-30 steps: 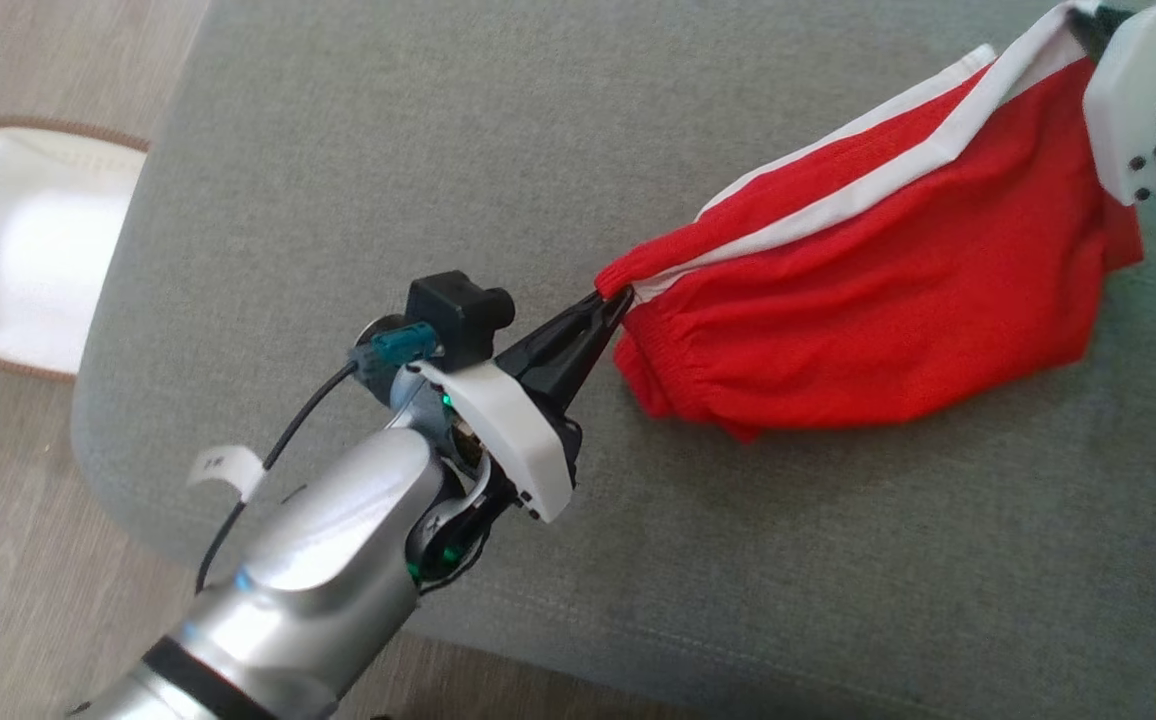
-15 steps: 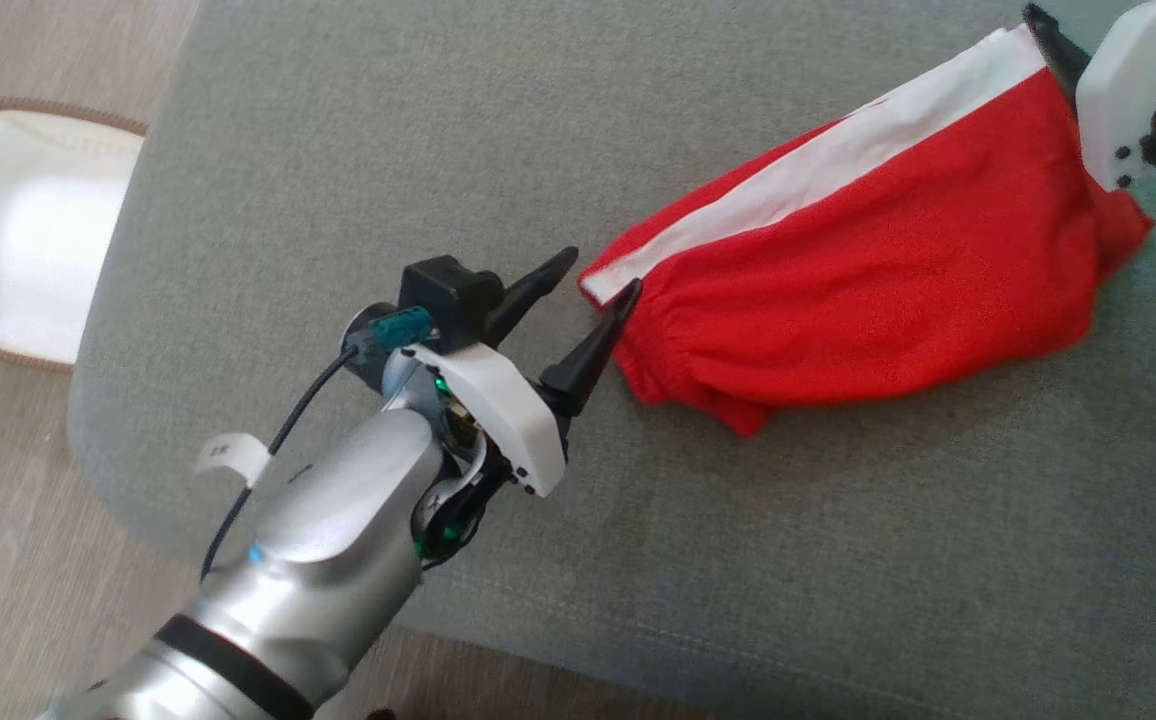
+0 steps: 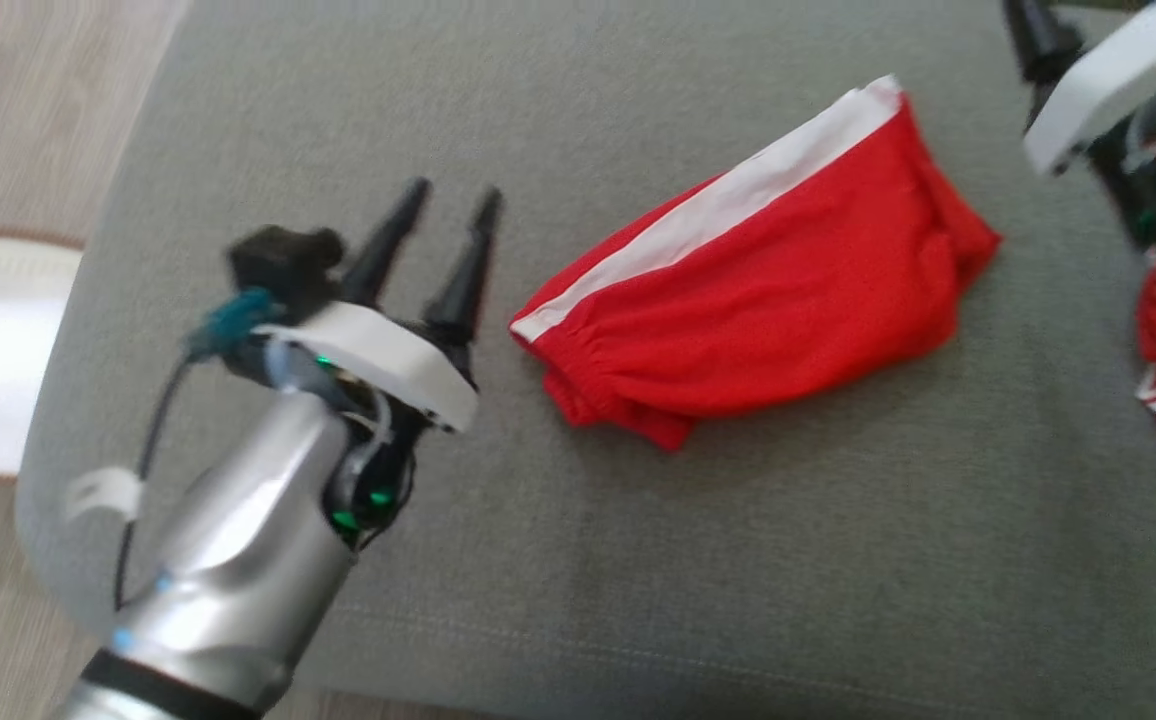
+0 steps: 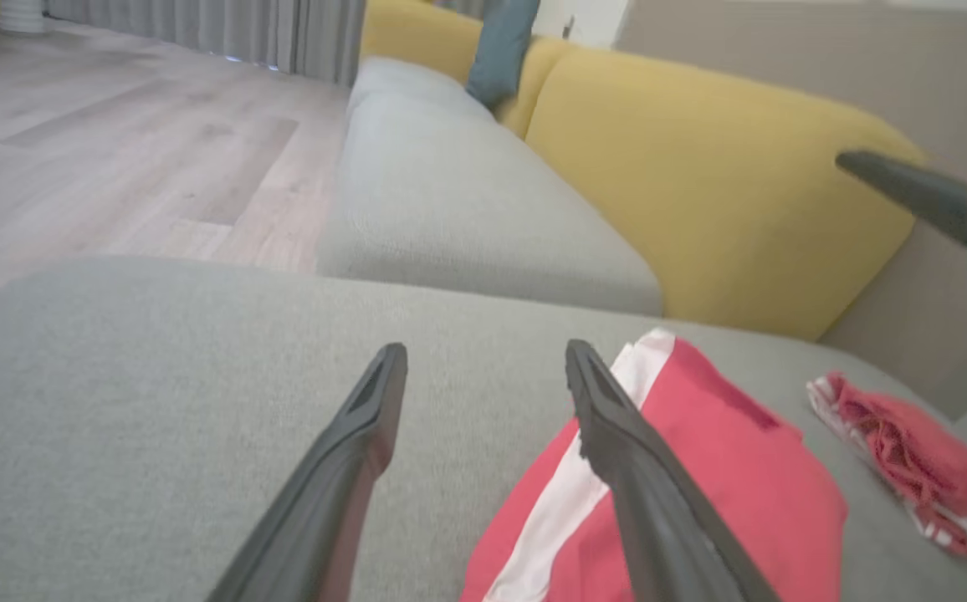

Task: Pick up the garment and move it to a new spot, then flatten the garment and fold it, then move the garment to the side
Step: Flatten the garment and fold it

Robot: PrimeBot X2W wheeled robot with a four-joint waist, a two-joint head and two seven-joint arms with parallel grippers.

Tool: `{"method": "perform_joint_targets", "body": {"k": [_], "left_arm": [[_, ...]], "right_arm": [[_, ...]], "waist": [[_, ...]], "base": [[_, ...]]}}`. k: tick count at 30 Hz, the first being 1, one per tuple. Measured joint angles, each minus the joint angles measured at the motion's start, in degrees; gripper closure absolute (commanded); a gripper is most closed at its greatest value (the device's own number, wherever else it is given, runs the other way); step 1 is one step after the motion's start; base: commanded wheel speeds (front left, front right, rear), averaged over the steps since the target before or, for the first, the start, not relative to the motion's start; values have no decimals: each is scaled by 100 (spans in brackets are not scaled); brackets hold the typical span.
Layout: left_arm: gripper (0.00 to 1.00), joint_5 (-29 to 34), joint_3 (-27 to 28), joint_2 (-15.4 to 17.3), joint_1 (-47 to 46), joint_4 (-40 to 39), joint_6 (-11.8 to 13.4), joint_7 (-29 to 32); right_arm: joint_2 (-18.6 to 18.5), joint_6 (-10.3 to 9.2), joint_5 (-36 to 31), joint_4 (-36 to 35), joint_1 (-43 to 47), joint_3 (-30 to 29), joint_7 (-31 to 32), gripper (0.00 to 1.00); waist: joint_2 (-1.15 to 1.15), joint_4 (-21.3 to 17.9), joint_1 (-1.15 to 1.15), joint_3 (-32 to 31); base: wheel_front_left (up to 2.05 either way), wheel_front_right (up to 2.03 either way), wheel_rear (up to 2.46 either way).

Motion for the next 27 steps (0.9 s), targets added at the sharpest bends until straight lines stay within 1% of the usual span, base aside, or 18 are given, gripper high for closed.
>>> {"method": "perform_joint_targets", "body": {"k": [3,7,9,12,15,16,19,20,21,22,23,24,27], "left_arm": [[0,38,580,-12,277,-461,146,-1],[0,253,1299,-105,823,-914,264,-21],[0,389,1592,-178,1120,-1081,305,-25],[0,582,1924,-321,1486,-1234,299,-25],[0,859,2123,-458,1766,-1365,236,-25],[0,926,2175,-501,1848,-1392,180,-25],[0,1145,2339,-605,2115,-1470,68,-25],[0,1200,2382,-632,2213,-1490,-9,-25],[0,1290,2406,-649,2308,-1501,-64,-25],[0,1290,2406,-649,2308,-1501,-64,-25],[0,1441,2451,-703,2496,-1526,-145,-25],[0,1441,2451,-703,2496,-1526,-145,-25],[0,1582,2488,-780,2723,-1540,-252,-25]], "right_arm": [[121,0,32,-82,415,-165,-326,0],[231,0,14,-200,923,-645,-558,0],[293,0,-170,-348,1201,-864,-616,0],[428,0,-453,-578,1746,-1298,-633,0],[613,0,-798,-951,2451,-1934,-642,0],[700,0,-929,-1082,2692,-2182,-642,0],[1009,0,-1354,-1494,3399,-2747,-646,0],[1138,0,-1485,-1622,3620,-2926,-647,0],[1265,0,-1603,-1730,3833,-3074,-647,0],[1265,0,-1603,-1730,3833,-3074,-647,0],[1462,0,-1909,-1959,4244,-3266,-647,0],[1462,0,-1909,-1959,4244,-3266,-647,0],[1770,0,-2172,-2253,4723,-3635,-594,0]], "waist": [[0,-136,0,-196],[0,-307,0,-448],[0,-398,0,-556],[0,-513,0,-706],[0,-603,0,-833],[0,-627,0,-868],[0,-701,0,-945],[0,-724,0,-959],[0,-745,0,-973],[0,-745,0,-973],[0,-775,0,-989],[0,-775,0,-989],[0,-795,0,-994]], "base": [[0,0,0],[0,0,0],[0,0,0],[0,0,0],[0,0,0],[0,0,0],[0,0,0],[0,0,0],[0,0,0],[0,0,0],[0,0,0],[0,0,0],[0,0,0]]}}
